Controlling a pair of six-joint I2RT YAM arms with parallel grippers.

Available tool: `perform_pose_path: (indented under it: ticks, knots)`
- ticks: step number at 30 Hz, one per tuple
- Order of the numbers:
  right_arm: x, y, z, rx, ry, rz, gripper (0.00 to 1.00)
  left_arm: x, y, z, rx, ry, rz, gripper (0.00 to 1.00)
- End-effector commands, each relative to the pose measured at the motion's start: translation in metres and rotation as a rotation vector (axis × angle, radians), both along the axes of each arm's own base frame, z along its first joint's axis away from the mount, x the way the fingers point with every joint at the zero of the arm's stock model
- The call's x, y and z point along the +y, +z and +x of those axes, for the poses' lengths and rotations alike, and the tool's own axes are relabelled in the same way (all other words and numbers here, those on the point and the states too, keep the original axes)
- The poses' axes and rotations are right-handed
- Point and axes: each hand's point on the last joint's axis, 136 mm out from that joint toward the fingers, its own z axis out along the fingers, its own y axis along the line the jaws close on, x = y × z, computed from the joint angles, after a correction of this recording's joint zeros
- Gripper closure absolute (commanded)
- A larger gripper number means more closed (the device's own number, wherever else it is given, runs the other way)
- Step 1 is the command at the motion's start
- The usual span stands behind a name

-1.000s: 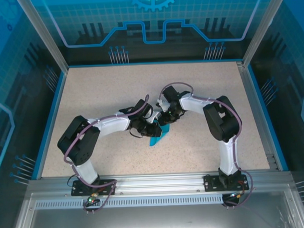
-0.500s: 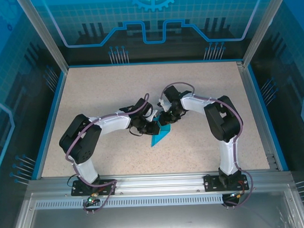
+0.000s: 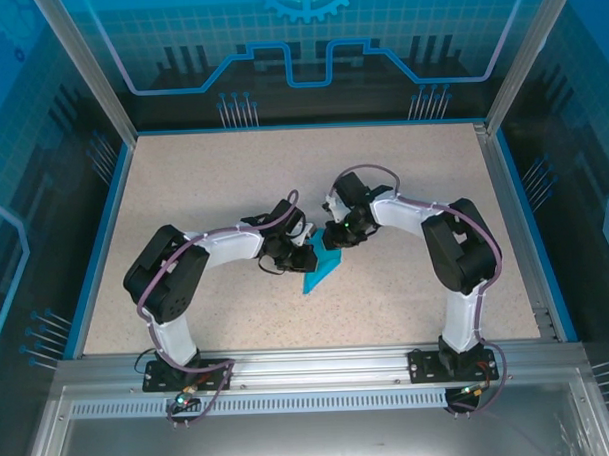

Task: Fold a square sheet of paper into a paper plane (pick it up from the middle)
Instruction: Third fold the triangle at the center of the table.

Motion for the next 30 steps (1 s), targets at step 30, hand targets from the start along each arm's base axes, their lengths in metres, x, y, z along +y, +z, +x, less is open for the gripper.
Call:
perform_pose_path:
  ticks: [30]
  knots:
    - [-0.008,-0.036,-0.011,0.042,0.093,-0.086,0.83,-0.003,0.013,0.015,-0.037,-0.027,-0.020,0.82]
